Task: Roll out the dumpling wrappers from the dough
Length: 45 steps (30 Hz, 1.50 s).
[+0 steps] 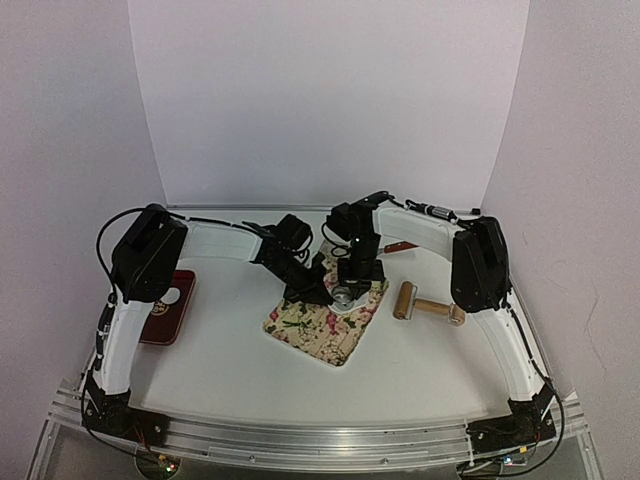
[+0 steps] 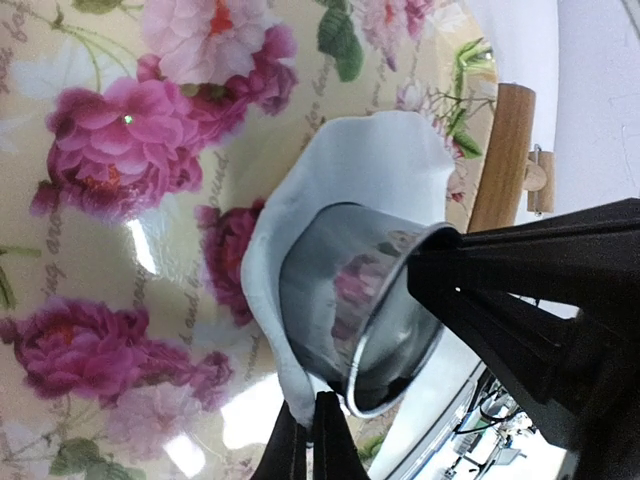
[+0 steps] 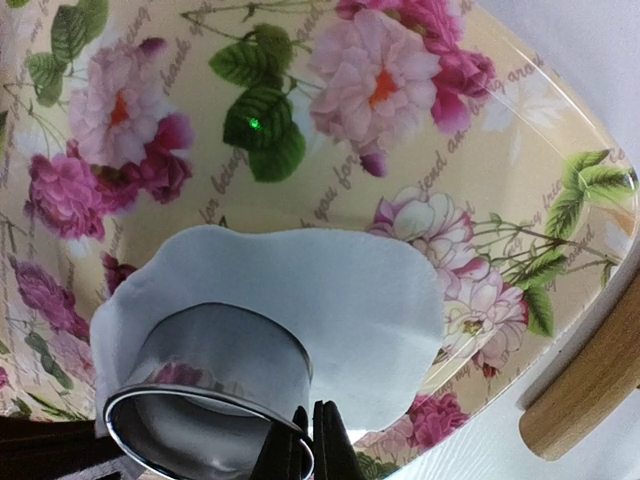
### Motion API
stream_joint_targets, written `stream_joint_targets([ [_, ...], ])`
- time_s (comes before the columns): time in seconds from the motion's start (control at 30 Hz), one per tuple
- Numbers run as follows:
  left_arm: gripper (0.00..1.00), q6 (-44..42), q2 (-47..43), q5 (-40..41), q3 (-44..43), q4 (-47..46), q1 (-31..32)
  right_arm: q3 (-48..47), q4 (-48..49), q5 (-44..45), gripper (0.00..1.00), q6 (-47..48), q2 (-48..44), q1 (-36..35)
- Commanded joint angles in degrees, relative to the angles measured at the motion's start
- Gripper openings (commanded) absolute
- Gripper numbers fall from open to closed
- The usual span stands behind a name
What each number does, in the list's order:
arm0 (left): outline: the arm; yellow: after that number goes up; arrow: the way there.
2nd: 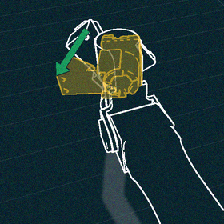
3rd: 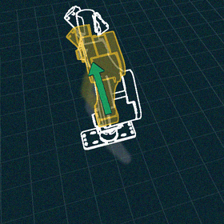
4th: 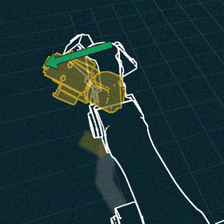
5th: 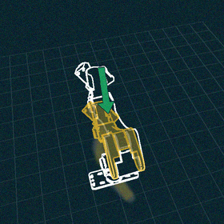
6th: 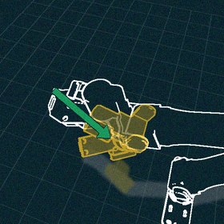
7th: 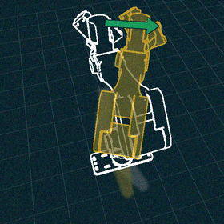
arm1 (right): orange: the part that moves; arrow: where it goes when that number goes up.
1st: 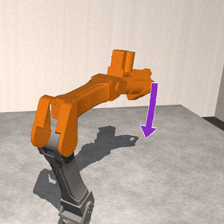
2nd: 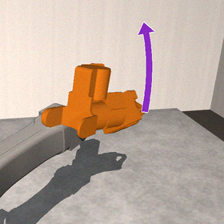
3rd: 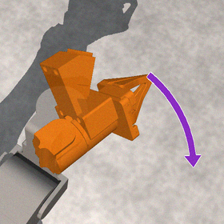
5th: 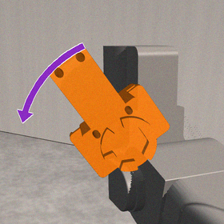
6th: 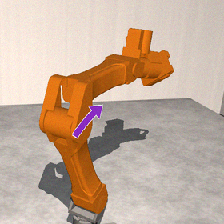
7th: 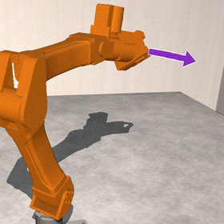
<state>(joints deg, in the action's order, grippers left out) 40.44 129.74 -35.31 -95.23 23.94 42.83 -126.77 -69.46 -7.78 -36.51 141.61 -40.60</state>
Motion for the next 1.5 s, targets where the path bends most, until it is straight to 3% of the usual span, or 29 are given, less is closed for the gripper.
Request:
stream_joint_targets([
  [0.0, 0.0, -0.1, -6.7, 0.2, 0.4, -7.5, 0.2, 1.6, -1.8, 2.9, 0.0, 0.9, 6.0, -0.6],
  [0.53, 0.0, 0.8, -9.7, -5.5, 3.8, -18.8, 0.4, 0.1, -2.4, 2.6, 0.0, 1.6, 6.3, -0.5],
  [0.8, 0.0, -2.1, -5.4, 0.2, -2.6, -4.4, 0.4, -2.3, -2.4, 2.5, 0.01, 1.3, 3.7, -0.5],
  [1.47, 0.0, -2.6, -3.9, -4.2, -4.4, -6.3, 0.4, 0.4, -2.1, 6.6, 0.35, -0.8, -10.9, 0.8],
])
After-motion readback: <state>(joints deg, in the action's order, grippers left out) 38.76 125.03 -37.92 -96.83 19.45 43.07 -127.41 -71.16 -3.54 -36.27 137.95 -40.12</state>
